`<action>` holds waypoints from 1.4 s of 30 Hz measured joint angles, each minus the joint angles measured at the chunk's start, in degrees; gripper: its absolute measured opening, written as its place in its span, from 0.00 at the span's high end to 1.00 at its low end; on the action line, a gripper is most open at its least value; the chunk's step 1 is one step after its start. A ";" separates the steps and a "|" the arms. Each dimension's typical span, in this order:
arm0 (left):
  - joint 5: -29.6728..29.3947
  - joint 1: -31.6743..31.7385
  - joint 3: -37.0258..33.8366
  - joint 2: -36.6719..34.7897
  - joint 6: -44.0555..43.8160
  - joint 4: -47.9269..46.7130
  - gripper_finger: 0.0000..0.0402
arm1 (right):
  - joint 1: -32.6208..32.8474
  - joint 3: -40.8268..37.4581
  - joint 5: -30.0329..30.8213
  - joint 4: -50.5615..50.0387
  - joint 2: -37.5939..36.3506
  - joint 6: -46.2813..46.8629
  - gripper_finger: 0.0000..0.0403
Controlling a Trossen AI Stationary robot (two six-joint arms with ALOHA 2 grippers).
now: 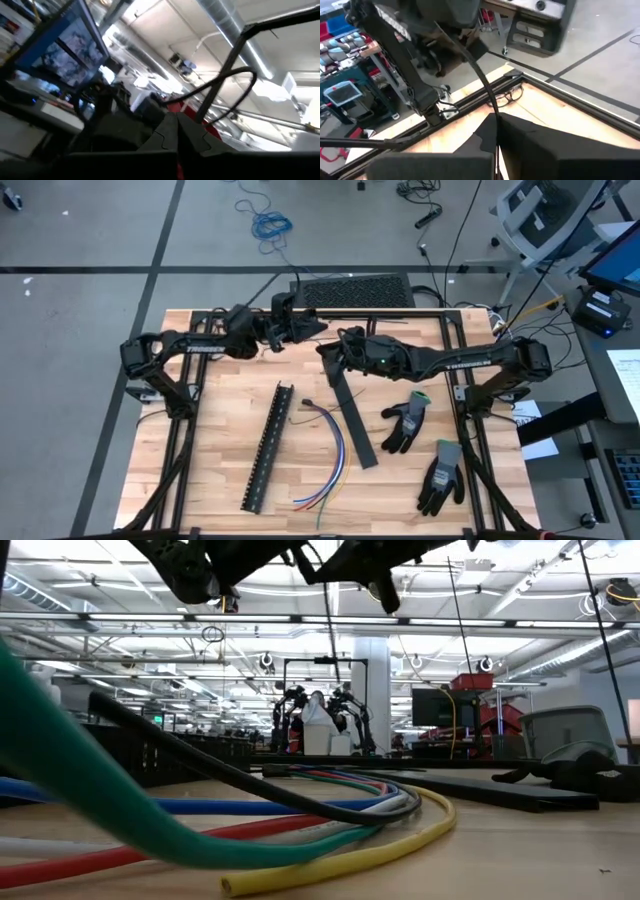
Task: Ziptie cables
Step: Wrap the black zip tie on the cables
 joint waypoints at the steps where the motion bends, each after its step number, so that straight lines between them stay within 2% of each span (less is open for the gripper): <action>1: 1.31 0.87 0.00 -0.23 -0.73 -0.10 1.00 | -0.07 0.00 -0.10 -1.45 -0.74 -0.31 1.00; 4: 1.87 3.23 0.00 -1.06 -1.43 -0.15 1.00 | -0.14 0.00 -1.39 -6.41 -2.41 -0.67 1.00; 8: -0.79 6.69 -0.02 -2.12 -1.13 0.51 0.99 | 0.10 0.00 -1.46 -11.39 -4.33 -0.50 1.00; 14: 1.92 11.20 -0.02 -2.85 -1.70 -1.19 0.89 | 0.84 0.00 -2.76 -13.17 -8.41 0.42 1.00; 16: 3.60 11.57 -0.02 -4.47 -1.02 -5.19 0.85 | 0.80 -0.02 -3.03 -12.73 -9.75 0.21 1.00; 17: 6.31 11.47 -0.02 -5.48 0.86 -8.14 0.84 | 0.80 -0.04 -3.04 -11.78 -10.45 0.19 1.00; 20: 15.52 8.24 -0.02 -8.87 11.67 -20.80 0.81 | 0.05 -0.04 -4.98 -7.52 -12.18 -0.30 1.00; 22: 16.19 5.31 -0.02 -11.47 20.43 -30.50 0.80 | -1.21 -0.02 -9.95 -3.63 -12.28 -0.31 1.00; 24: 12.27 2.34 -0.02 -13.97 30.69 -38.51 0.80 | -2.66 -0.04 -16.64 -0.28 -11.78 0.10 1.00; 27: 3.38 -1.43 -0.02 -17.35 42.97 -45.49 0.80 | -5.02 -0.02 -25.93 2.76 -10.54 0.82 1.00; 31: -6.47 -4.52 -0.02 -20.06 51.69 -47.93 0.80 | -6.00 -0.04 -29.97 2.67 -9.64 1.50 1.00; 34: -10.56 -5.64 -0.02 -20.79 51.84 -47.05 0.80 | -5.62 -0.04 -31.48 2.84 -9.65 0.07 1.00; 42: -11.54 -7.87 -0.02 -20.35 43.19 -46.86 0.80 | -4.05 -0.04 -31.25 2.04 -9.33 -7.43 1.00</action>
